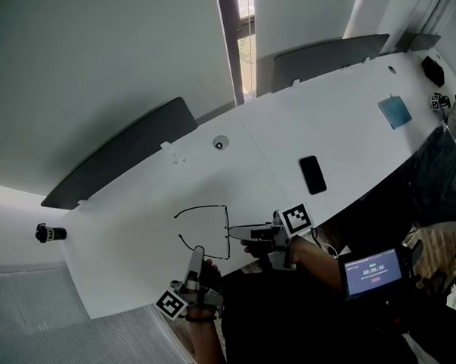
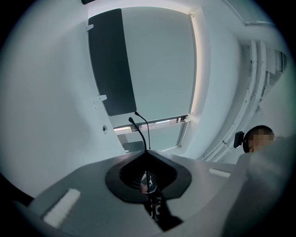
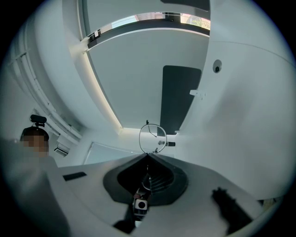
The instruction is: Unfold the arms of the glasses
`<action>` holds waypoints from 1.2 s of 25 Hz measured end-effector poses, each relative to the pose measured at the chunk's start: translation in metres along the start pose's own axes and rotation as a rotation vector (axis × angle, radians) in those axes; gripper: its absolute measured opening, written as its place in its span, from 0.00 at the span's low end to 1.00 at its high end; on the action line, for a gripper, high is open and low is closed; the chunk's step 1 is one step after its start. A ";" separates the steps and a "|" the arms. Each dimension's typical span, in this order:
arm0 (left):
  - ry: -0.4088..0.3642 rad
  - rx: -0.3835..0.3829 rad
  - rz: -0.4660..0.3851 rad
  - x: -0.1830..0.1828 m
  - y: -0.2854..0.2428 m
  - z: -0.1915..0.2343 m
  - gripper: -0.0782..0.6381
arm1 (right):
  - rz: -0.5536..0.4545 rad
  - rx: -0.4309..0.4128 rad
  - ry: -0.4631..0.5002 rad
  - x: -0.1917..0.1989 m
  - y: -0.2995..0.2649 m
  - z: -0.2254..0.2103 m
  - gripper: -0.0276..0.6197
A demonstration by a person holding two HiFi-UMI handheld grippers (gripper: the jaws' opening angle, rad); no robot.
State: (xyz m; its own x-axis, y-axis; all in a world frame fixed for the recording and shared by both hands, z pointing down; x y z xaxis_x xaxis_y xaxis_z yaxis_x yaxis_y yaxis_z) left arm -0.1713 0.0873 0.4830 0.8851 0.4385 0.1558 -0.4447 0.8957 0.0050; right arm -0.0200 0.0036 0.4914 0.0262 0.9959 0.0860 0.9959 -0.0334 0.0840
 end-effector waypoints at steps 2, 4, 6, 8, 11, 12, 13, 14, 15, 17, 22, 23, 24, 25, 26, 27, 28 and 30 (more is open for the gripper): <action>0.000 0.001 0.002 0.000 0.000 0.000 0.13 | -0.005 0.000 0.005 -0.001 0.001 0.000 0.06; 0.001 0.001 0.001 0.000 0.000 0.000 0.13 | -0.008 0.001 0.012 -0.003 0.002 0.000 0.06; 0.002 -0.001 -0.002 0.001 0.000 0.000 0.13 | -0.016 0.001 0.012 -0.005 0.003 -0.001 0.06; 0.000 -0.005 0.000 0.002 0.001 0.001 0.13 | -0.034 -0.003 0.002 -0.008 0.006 0.000 0.06; 0.001 -0.009 0.009 0.002 0.003 0.002 0.13 | -0.062 -0.007 0.001 -0.012 0.011 0.000 0.06; 0.001 -0.009 0.013 0.002 0.002 0.002 0.13 | -0.068 -0.006 0.001 -0.013 0.012 0.000 0.06; 0.001 -0.007 0.016 0.002 0.002 0.002 0.13 | -0.072 -0.003 0.000 -0.013 0.012 -0.001 0.06; 0.002 -0.005 0.018 0.002 0.000 0.001 0.12 | -0.076 0.000 -0.001 -0.014 0.013 -0.001 0.06; 0.003 -0.002 0.020 0.002 -0.001 0.001 0.12 | -0.080 0.003 -0.001 -0.014 0.014 -0.002 0.06; 0.006 -0.001 0.023 0.004 -0.002 0.001 0.12 | -0.087 0.007 0.005 -0.016 0.016 -0.002 0.06; 0.019 -0.001 0.030 0.007 -0.003 0.004 0.13 | -0.097 0.007 0.010 -0.018 0.018 -0.003 0.06; 0.026 0.001 0.033 0.008 -0.003 0.005 0.13 | -0.099 0.008 0.010 -0.018 0.018 -0.003 0.06; 0.035 0.003 0.032 0.008 -0.003 0.006 0.13 | -0.100 0.010 0.011 -0.018 0.019 -0.004 0.06; 0.045 0.008 0.026 0.008 -0.003 0.007 0.13 | -0.100 0.010 0.012 -0.018 0.018 -0.004 0.06; 0.052 0.013 0.015 0.007 -0.002 0.009 0.13 | -0.100 0.009 0.011 -0.018 0.018 -0.004 0.06; 0.055 0.019 0.000 0.007 -0.001 0.010 0.14 | -0.100 0.008 0.009 -0.018 0.017 -0.004 0.06; 0.055 0.025 -0.017 0.006 0.000 0.011 0.15 | -0.100 0.005 0.007 -0.019 0.017 -0.003 0.06; 0.056 0.032 -0.042 0.005 0.005 0.014 0.22 | -0.099 0.002 0.003 -0.019 0.017 -0.003 0.06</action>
State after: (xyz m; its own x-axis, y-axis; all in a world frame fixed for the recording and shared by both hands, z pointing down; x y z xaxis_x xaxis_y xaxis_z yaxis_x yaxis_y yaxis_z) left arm -0.1711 0.0926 0.4977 0.9092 0.4044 0.0990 -0.4099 0.9112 0.0420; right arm -0.0042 -0.0162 0.4937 -0.0729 0.9941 0.0799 0.9937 0.0656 0.0907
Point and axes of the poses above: the fingertips, and each gripper's own axes: y backward along the fingers, z to its left, x out of its underside, the point moved 5 cm from there along y, backward along the fingers, and after that the axes turned 4 degrees about z, right-handed, at the moved point
